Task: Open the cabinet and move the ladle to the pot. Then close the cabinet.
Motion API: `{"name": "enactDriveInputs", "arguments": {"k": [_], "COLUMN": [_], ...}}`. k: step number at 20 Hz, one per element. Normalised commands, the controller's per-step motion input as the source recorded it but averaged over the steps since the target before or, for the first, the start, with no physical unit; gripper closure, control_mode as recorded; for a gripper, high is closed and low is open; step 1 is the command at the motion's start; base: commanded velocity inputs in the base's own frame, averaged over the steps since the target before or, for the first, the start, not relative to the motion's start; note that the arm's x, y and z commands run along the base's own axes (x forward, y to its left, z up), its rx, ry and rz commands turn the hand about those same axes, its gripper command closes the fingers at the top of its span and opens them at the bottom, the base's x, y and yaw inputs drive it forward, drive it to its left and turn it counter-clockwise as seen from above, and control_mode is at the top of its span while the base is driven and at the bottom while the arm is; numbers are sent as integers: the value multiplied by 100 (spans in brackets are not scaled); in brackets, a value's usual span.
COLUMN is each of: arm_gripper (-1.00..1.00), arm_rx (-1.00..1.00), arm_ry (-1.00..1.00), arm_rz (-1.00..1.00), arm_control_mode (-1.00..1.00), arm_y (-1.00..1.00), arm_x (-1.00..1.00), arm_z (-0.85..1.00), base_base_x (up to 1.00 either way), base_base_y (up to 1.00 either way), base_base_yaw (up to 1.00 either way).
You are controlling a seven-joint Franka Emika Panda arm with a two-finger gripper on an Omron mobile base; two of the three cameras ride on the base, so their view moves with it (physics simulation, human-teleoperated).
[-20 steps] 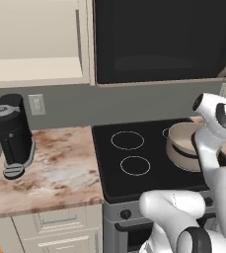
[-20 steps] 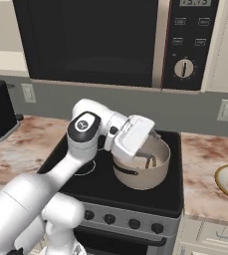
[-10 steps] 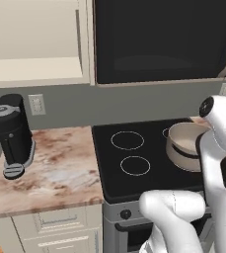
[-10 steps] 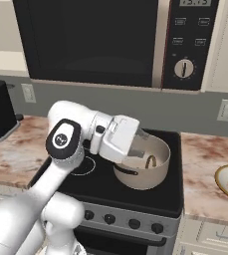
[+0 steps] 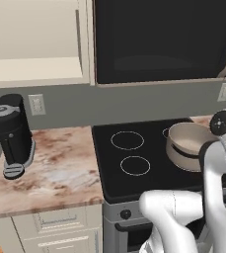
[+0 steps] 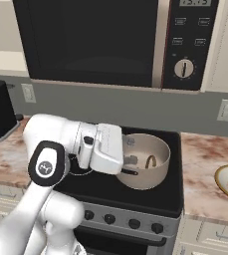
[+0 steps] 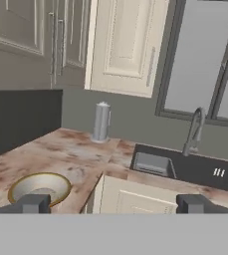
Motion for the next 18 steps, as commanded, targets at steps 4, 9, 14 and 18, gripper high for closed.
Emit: {"name": "enactDriveInputs", "arguments": {"k": [4, 9, 14, 18], "arm_gripper": [-100, -100, -100, -100], "arm_rx": [8, 7, 5, 7], "arm_ry": [6, 3, 5, 11], "arm_rz": [17, 16, 17, 18], "arm_control_mode": [-100, -100, -100, -100], "arm_y": [25, 23, 29, 26], "arm_x": [0, 0, 0, -1], "arm_z": [19, 22, 17, 16], "base_base_x": [0, 0, 0, 0], "base_base_y": [0, 0, 0, 0], "base_base_yaw": [0, 0, 0, 0]}}
